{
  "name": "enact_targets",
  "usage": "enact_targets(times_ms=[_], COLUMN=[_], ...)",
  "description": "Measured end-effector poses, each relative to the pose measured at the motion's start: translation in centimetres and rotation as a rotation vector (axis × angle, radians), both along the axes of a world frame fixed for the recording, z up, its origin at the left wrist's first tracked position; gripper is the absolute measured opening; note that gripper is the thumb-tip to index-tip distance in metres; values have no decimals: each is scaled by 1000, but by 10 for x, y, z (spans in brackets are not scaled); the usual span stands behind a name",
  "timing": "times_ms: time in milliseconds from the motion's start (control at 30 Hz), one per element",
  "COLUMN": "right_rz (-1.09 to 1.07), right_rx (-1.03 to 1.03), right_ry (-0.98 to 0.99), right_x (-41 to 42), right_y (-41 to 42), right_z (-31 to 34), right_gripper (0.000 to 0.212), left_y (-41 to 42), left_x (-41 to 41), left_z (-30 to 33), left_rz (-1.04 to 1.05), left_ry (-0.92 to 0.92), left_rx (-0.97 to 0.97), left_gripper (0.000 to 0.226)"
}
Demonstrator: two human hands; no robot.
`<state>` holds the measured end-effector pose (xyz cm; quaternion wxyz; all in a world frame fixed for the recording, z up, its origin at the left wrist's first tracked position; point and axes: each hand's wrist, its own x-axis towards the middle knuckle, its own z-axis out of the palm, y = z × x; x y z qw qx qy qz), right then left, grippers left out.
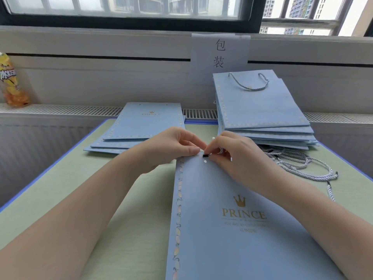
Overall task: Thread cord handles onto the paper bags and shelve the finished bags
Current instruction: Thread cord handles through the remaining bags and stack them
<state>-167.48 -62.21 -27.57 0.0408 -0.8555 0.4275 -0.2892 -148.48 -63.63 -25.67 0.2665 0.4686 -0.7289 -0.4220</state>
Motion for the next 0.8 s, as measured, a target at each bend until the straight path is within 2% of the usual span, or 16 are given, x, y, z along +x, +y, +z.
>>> enact_targets(times_ms=[167, 267, 500, 800], right_rz=[-30, 23, 73, 54], right_rx=[-59, -106, -95, -95], right_ry=[48, 31, 3, -32], right_x=[-1, -1, 3, 7], right_y=[2, 4, 3, 7], right_z=[3, 4, -1, -1], right_gripper=[8, 8, 20, 8], left_y=[0, 0, -1, 3], left_x=[-1, -2, -1, -3], left_z=[-1, -2, -2, 1], left_rz=[10, 14, 32, 43], left_ry=[-29, -33, -18, 59], left_rx=[0, -6, -21, -24], left_gripper=[18, 17, 17, 17])
